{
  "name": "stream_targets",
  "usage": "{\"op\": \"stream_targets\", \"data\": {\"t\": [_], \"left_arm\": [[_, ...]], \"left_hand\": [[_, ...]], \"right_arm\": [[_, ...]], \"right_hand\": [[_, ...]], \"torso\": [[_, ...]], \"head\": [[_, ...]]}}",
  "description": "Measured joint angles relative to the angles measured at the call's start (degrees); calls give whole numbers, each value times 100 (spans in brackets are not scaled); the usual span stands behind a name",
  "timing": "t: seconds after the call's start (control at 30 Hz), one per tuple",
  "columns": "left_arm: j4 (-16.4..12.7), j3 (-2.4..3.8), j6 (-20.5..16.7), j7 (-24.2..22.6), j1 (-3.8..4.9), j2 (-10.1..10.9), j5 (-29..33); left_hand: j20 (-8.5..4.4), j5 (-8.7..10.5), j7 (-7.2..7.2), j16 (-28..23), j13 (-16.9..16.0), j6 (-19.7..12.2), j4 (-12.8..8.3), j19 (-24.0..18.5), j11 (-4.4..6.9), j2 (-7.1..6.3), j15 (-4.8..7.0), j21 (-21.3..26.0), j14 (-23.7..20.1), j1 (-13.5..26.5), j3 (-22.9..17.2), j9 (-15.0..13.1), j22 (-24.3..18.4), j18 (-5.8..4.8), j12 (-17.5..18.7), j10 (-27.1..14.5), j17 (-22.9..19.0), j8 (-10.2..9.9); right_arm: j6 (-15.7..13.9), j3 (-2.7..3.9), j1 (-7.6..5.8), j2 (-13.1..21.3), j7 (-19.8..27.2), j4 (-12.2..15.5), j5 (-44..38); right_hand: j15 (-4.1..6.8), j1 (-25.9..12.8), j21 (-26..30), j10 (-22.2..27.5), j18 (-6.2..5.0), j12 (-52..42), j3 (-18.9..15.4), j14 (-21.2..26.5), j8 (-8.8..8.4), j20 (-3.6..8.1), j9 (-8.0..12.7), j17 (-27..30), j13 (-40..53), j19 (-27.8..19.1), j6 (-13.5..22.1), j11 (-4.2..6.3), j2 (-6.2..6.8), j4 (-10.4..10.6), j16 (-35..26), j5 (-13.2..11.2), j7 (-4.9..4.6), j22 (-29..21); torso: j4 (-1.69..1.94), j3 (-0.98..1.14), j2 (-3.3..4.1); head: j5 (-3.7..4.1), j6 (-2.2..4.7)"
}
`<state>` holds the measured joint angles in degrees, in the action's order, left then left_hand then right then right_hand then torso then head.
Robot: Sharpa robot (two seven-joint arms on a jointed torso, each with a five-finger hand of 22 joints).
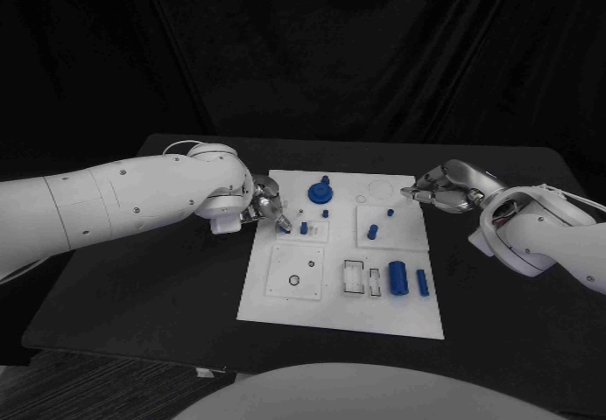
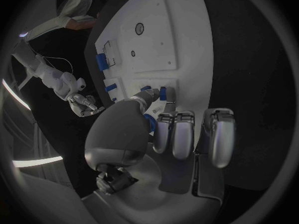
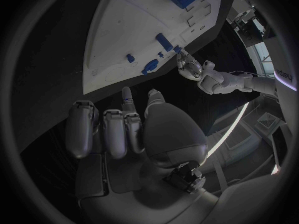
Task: Assemble the parts on the task board
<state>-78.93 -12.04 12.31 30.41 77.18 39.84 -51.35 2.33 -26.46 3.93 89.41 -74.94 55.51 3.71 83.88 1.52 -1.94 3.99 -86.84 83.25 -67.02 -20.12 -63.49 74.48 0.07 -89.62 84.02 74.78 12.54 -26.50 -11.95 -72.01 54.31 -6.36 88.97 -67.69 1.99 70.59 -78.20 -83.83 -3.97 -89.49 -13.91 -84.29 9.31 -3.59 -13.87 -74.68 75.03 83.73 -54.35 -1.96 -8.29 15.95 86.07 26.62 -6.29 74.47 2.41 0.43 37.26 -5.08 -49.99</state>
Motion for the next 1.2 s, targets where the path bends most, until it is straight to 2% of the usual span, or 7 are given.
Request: {"op": "stream_targets", "data": {"t": [0.07, 0.33, 0.47, 0.5, 0.53, 0.77, 1.2], "left_arm": [[7, 1, -4, -2, -3, -3, 1], [19, 2, -21, -7, -11, -7, 2], [20, 2, -31, -8, -16, -7, 1], [20, 2, -33, -8, -17, -7, 1], [20, 0, -34, -8, -20, -7, 0], [24, -8, -31, -5, -34, -7, -1], [42, -11, -21, 0, -40, -15, -1]], "left_hand": [[0, 1, -1, 0, 0, 1, 1, 0, 0, 16, 0, 0, 0, 114, -1, 0, 0, 0, 0, 0, 0, 22], [0, 657, -22, 0, 0, 22, 55, 0, 0, 82, 0, 0, 0, 248, -275, 1, 0, 0, 0, 0, 0, 21], [0, 750, -45, 0, 0, 40, 58, 0, 0, 66, 0, 0, 0, 354, -276, 1, 0, 0, 0, 0, 0, 20], [0, 1097, -65, 0, 0, 59, 223, 0, 0, 32, 0, 0, 0, 390, -290, 3, 0, 0, 0, 0, 0, 18], [0, 1225, -96, 0, 0, 90, 237, 0, 0, 67, 0, 0, 0, 429, -282, 4, 0, 0, 0, 0, 0, 9], [1, 1630, -117, 0, 0, 113, 547, 0, -1, 89, 0, 1, 0, 589, 27, 38, 0, 0, 0, 1, 0, 10], [1, 1809, -136, 0, 0, 233, 800, 0, -2, 165, -1, 2, 0, 664, 281, 109, 0, 0, 0, 1, 0, -46]], "right_arm": [[1, 0, 0, 0, -1, 0, 0], [5, 1, 1, 1, -2, 0, 0], [7, 1, 2, 0, -3, -1, 0], [8, 1, 3, 0, -3, -2, 0], [9, 1, 3, -2, -3, -4, 0], [18, 1, 7, -10, -6, -11, 0], [44, 1, 15, -22, -12, -23, 0]], "right_hand": [[0, 0, 0, 0, 0, 0, 0, 0, 0, 0, 0, 0, 0, 0, 0, 0, 0, 0, 0, 0, 0, 0], [0, 1, 0, 0, 0, 0, 0, 0, 0, 0, 0, 0, 0, 0, 31, 0, 0, 0, 0, 0, -29, 0], [0, 1, 0, 0, 0, 0, 0, 0, 0, 0, 0, 0, 0, 0, 30, 0, 0, 0, 0, 0, -29, 0], [0, 1, 0, 0, 0, 0, 0, 0, 0, 0, 0, 0, 0, 0, 30, 0, 0, 0, 0, 0, -29, 0], [0, 1, 0, 0, 0, 0, 0, 0, 0, 0, 0, 0, 0, 0, 31, 0, 0, 0, 0, 0, -29, 0], [0, 1, 0, 0, 0, 0, 0, 0, 0, 0, 1, 0, 0, 0, 30, 0, 0, 0, 0, 0, -29, 0], [-1, 119, 1, 0, 0, -3, 0, 0, 0, 0, 2, 0, 63, 0, 30, 0, 15, 0, 0, 1, -29, 0]], "torso": [[0, 0, 0], [0, -1, 0], [0, -1, -1], [0, -1, -1], [0, -1, -1], [0, -1, -1], [2, -1, 0]], "head": [[0, 0], [1, 0], [4, 0], [4, 0], [2, 0], [-8, 0], [-3, 0]]}}
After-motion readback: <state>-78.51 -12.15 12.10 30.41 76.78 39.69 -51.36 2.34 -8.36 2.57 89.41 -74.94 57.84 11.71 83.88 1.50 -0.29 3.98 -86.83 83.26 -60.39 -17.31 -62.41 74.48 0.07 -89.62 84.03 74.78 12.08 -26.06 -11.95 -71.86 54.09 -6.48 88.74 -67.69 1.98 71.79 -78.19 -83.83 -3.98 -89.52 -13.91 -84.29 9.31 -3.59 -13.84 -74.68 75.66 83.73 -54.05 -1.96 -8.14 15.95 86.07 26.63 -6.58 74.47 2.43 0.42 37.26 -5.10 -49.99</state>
